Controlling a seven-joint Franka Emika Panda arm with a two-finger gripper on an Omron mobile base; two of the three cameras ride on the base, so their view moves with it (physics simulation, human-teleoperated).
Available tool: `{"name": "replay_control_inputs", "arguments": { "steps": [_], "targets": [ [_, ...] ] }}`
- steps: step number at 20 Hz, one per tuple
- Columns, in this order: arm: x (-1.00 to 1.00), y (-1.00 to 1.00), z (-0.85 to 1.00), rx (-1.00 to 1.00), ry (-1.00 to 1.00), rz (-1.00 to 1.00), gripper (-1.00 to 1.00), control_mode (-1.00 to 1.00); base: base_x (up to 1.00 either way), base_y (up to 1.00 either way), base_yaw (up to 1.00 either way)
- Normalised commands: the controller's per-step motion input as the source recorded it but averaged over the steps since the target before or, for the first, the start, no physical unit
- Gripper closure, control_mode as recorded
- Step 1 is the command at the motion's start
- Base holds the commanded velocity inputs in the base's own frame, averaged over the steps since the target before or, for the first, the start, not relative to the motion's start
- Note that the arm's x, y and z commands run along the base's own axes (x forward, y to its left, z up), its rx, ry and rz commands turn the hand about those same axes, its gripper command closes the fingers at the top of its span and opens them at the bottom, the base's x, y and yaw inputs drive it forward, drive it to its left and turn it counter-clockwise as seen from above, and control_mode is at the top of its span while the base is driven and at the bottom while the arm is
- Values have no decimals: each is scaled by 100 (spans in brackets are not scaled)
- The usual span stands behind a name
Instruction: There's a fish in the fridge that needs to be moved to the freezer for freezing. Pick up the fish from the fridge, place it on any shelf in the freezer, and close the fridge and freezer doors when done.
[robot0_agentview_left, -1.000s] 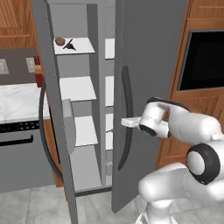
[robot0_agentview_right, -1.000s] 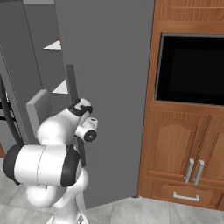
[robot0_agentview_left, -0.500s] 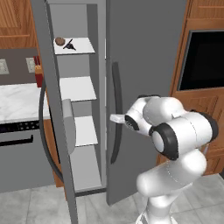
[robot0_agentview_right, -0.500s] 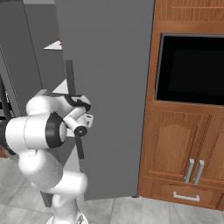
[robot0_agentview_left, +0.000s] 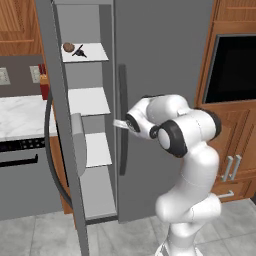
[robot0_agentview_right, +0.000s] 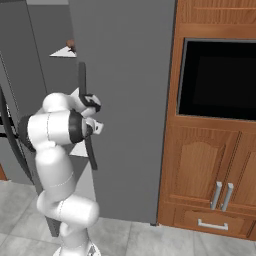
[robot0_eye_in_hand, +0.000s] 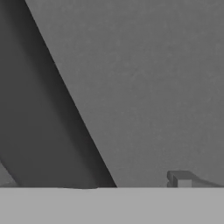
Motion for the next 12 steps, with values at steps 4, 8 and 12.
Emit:
{"name": "replay_control_inputs", "arguments": {
  "steps": [4, 8, 12],
  "targets": [
    [75, 0, 0, 0, 13, -6, -100, -100, 0, 0, 0],
    [37, 0, 1, 0, 3, -7, -100, -100, 0, 0, 0],
    [33, 0, 3, 0, 0, -8, -100, -100, 0, 0, 0]
  ]
}}
